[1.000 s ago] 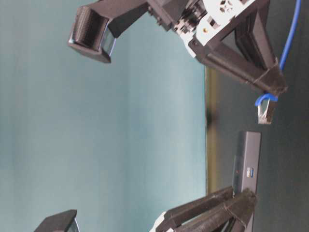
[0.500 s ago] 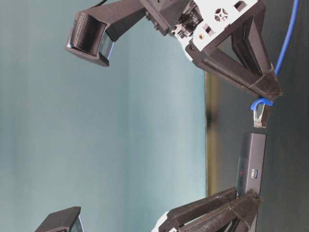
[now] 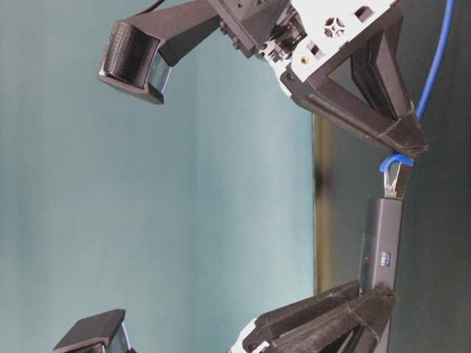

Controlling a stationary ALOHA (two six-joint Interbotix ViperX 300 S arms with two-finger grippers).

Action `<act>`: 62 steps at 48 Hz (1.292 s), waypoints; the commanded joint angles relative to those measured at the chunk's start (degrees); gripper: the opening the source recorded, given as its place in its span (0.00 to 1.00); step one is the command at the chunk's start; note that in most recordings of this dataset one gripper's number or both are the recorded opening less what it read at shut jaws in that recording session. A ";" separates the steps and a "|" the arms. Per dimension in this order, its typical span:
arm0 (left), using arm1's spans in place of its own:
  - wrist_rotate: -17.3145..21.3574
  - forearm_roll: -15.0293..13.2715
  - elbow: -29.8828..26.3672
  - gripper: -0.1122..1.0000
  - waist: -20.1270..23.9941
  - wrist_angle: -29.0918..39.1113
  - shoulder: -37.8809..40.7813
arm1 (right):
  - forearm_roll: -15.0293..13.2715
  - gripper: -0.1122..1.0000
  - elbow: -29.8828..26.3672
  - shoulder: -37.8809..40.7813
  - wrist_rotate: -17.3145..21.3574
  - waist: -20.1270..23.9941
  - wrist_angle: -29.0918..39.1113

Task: Insert the LAN cable into the hub.
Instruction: 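Bring the blue plug toward the hub's end port, aligning both grippers, then push the blue plug with the right gripper into the hub port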

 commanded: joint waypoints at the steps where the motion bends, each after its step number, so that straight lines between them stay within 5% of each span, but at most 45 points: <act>1: 0.09 0.18 -1.14 0.36 -0.09 -0.26 -0.18 | -0.09 0.22 -0.88 -0.26 -0.35 0.09 -0.26; 62: 2.46 0.18 -6.59 0.36 -0.09 3.87 4.04 | -0.62 0.22 -6.59 2.11 -3.16 0.09 4.48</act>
